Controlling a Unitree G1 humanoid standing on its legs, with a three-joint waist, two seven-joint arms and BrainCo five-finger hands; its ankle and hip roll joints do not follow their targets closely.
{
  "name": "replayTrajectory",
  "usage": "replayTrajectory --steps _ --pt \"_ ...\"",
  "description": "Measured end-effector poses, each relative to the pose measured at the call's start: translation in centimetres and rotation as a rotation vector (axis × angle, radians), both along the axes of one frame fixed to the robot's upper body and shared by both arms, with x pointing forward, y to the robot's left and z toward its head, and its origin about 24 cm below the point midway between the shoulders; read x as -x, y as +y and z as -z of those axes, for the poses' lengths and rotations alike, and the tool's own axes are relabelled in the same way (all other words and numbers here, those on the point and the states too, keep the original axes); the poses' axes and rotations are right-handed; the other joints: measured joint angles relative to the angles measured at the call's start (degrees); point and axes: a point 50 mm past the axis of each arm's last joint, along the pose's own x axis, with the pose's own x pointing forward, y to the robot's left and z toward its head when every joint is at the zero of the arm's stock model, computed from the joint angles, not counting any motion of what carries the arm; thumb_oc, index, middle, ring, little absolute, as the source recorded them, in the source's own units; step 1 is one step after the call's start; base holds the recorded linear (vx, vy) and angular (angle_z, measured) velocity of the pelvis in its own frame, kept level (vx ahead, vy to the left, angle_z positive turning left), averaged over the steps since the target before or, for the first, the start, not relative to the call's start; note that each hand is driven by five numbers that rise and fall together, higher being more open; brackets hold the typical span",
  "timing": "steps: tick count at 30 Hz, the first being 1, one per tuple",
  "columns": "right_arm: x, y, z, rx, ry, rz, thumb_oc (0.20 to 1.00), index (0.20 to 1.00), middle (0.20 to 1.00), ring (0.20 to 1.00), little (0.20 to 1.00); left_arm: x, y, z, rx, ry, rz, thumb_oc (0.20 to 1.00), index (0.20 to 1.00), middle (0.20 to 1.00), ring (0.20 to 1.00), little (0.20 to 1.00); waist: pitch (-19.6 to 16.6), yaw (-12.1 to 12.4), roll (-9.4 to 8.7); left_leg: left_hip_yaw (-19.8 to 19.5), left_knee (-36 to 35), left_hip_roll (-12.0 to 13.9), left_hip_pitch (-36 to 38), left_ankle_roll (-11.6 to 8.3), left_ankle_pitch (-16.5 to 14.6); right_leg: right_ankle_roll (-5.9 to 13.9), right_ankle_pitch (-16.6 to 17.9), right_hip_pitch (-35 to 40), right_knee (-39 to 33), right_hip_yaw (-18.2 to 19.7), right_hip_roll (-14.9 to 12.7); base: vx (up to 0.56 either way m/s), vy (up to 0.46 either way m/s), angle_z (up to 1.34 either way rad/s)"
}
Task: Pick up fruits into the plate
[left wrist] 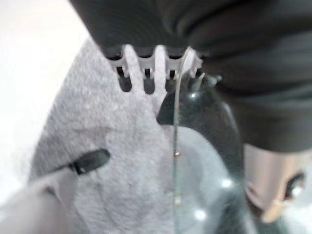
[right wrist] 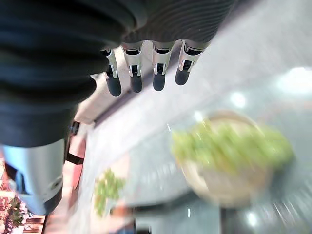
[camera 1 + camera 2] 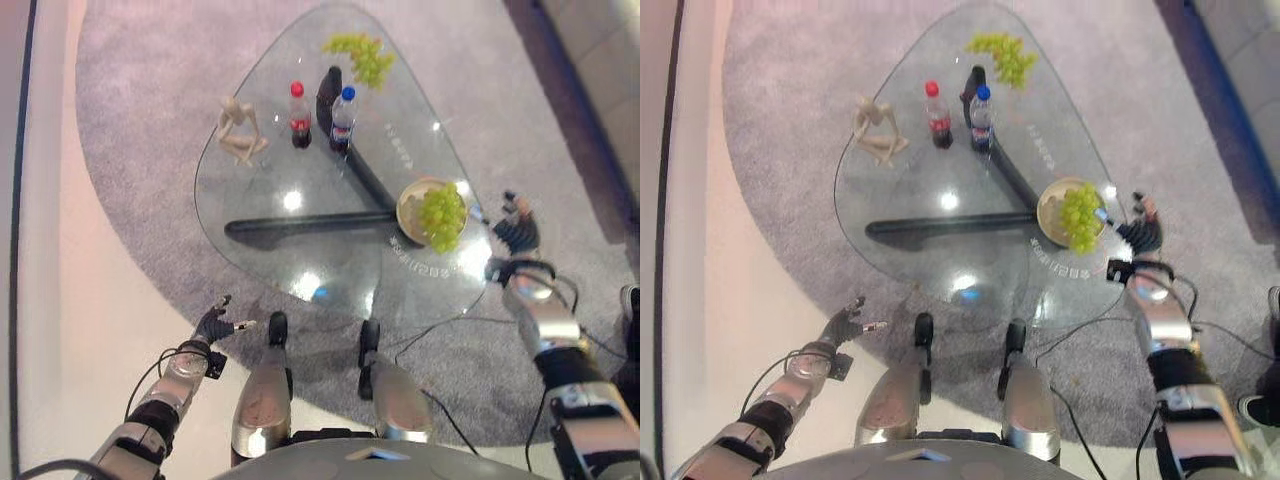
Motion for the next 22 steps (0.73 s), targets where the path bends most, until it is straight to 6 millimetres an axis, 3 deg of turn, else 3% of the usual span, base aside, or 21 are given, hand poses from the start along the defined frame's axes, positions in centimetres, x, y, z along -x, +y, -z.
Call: replayTrajectory --steps 1,2,3,4,10,15,22 --pt "1.7 1.0 2.8 -0.071 0.084 -0.021 1.000 1.000 1.000 1.000 1.000 1.7 -0.1 1.1 0.031 0.051 -0.034 1.000 1.000 1.000 1.000 1.000 -3.01 0.01 -0.19 0.02 -0.94 -0.06 1.29 0.03 -0.29 0.19 -0.14 1.49 -1.15 -0.33 0.00 0.14 0.028 0.10" --pt "2.8 1.5 4.3 -0.112 0.132 -0.022 1.000 1.000 1.000 1.000 1.000 2.6 -0.1 1.6 0.040 0.079 -0.049 1.000 1.000 1.000 1.000 1.000 -4.38 -0.01 -0.29 0.00 -1.47 -0.07 2.04 0.02 -0.33 0.22 -0.16 2.29 -1.72 -0.48 0.02 0.08 0.013 0.04" --pt "2.8 1.5 4.3 -0.112 0.132 -0.022 1.000 1.000 1.000 1.000 1.000 2.6 -0.1 1.6 0.040 0.079 -0.049 1.000 1.000 1.000 1.000 1.000 -4.38 -0.01 -0.29 0.00 -1.47 -0.07 2.04 0.02 -0.33 0.22 -0.16 2.29 -1.72 -0.48 0.02 0.01 0.005 0.03" --pt "5.7 2.9 8.0 -0.236 0.266 -0.010 1.000 1.000 1.000 1.000 1.000 4.8 0.1 2.8 0.064 0.146 -0.111 1.000 1.000 1.000 1.000 1.000 -7.91 0.01 -0.66 0.04 -2.05 -0.10 3.75 -0.09 -0.85 0.41 -0.31 4.35 -3.00 -0.65 0.09 0.05 0.034 0.01" --pt "12.0 4.7 13.7 -0.450 0.506 0.034 1.000 1.000 1.000 1.000 1.000 8.5 0.5 4.4 0.084 0.265 -0.193 1.000 1.000 1.000 1.000 1.000 -12.54 0.11 -0.88 -0.10 -2.30 -0.17 5.34 0.02 -1.40 0.54 -0.43 7.06 -4.47 -0.86 0.10 0.05 0.060 0.02" --pt "17.6 5.5 16.4 -0.513 0.713 0.035 1.000 1.000 1.000 1.000 1.000 10.9 -0.4 5.6 0.130 0.367 -0.210 1.000 1.000 1.000 1.000 1.000 -15.09 -0.08 0.40 0.06 -2.35 -0.25 6.06 0.25 -1.57 0.50 -0.46 7.63 -4.48 -0.80 -0.04 -0.01 0.079 -0.02" --pt "20.5 4.8 17.1 -0.450 0.860 0.019 1.000 1.000 1.000 1.000 1.000 13.0 -1.1 6.3 0.169 0.448 -0.246 1.000 1.000 1.000 1.000 1.000 -16.91 -1.49 1.89 0.36 -2.38 0.01 6.85 0.63 -1.82 0.28 -0.58 8.16 -4.51 -0.64 0.07 -0.01 0.031 -0.02"
